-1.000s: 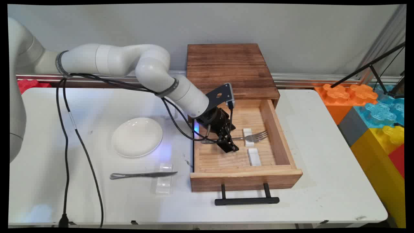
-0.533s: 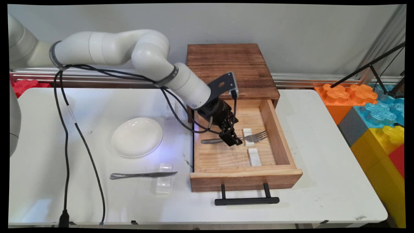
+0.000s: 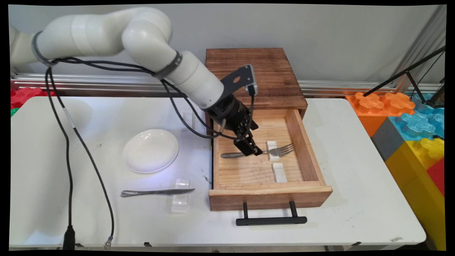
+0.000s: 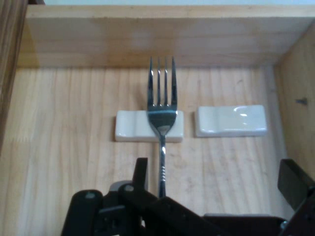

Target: Pick up the knife from the right of the white plate

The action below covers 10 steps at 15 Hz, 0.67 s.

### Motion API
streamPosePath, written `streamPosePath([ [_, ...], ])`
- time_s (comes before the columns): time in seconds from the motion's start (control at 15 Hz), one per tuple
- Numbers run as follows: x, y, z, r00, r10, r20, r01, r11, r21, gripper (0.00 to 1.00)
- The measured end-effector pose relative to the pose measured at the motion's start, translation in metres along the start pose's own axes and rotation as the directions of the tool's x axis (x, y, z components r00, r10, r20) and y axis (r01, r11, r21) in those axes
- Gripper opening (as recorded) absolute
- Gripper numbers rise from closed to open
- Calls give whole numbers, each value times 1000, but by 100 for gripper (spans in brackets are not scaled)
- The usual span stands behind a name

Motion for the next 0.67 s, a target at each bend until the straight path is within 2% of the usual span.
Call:
streamPosePath([
  [0.67, -14, 16, -62, 1000, -12, 28, 12, 1000, 5, 100],
])
